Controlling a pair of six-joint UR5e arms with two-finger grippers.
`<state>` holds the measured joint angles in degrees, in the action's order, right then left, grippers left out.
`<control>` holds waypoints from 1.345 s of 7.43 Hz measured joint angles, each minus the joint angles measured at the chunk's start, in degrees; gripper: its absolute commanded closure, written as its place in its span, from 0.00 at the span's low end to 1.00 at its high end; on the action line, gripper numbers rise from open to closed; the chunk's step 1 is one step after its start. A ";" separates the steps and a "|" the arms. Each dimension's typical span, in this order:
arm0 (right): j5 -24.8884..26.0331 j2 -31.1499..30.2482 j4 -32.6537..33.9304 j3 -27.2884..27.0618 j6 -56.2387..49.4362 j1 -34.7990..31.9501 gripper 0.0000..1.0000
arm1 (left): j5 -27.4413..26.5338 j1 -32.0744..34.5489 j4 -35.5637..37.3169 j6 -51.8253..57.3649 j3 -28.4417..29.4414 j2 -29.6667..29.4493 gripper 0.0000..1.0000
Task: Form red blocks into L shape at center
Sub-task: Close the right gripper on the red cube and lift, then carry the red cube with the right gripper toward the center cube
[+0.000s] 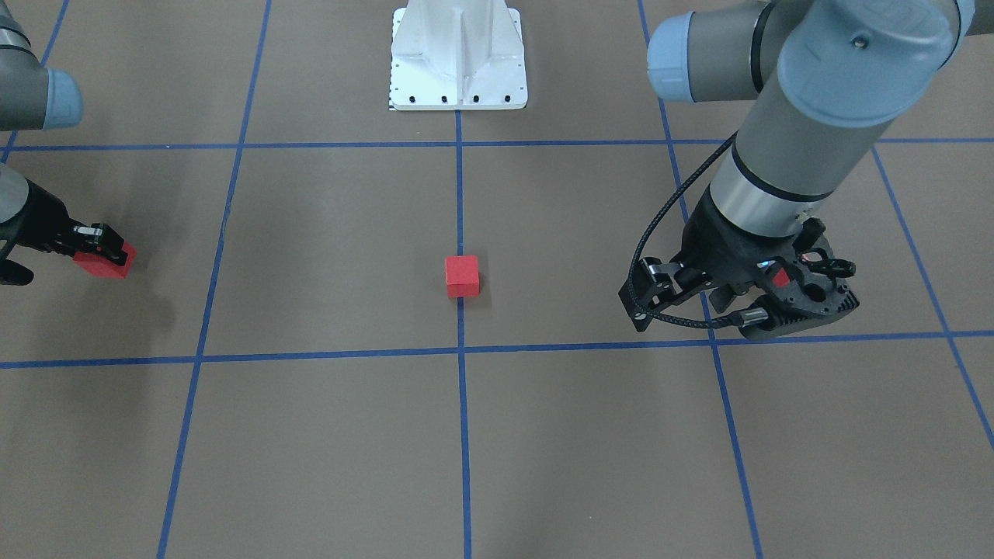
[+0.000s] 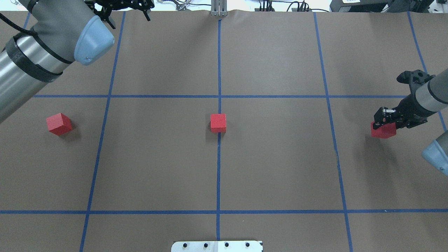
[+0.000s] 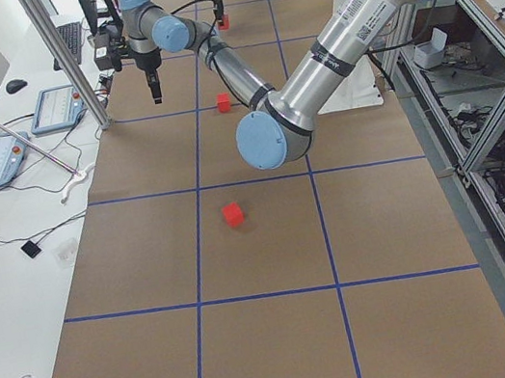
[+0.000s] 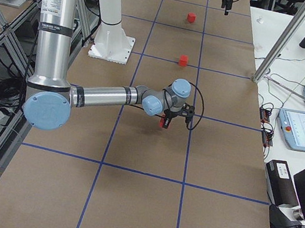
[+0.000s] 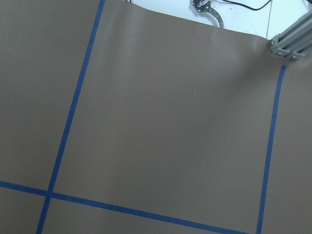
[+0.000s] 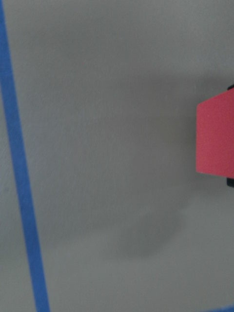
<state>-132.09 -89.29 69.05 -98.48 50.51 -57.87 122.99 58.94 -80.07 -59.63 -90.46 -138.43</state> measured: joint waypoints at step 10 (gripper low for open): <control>10.44 34.65 20.73 6.19 0.29 8.67 1.00 | 0.14 0.79 -2.81 2.74 -2.73 6.14 0.00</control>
<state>-121.65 -54.64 89.78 -92.29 50.79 -49.20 123.12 59.73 -82.88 -56.89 -93.19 -132.30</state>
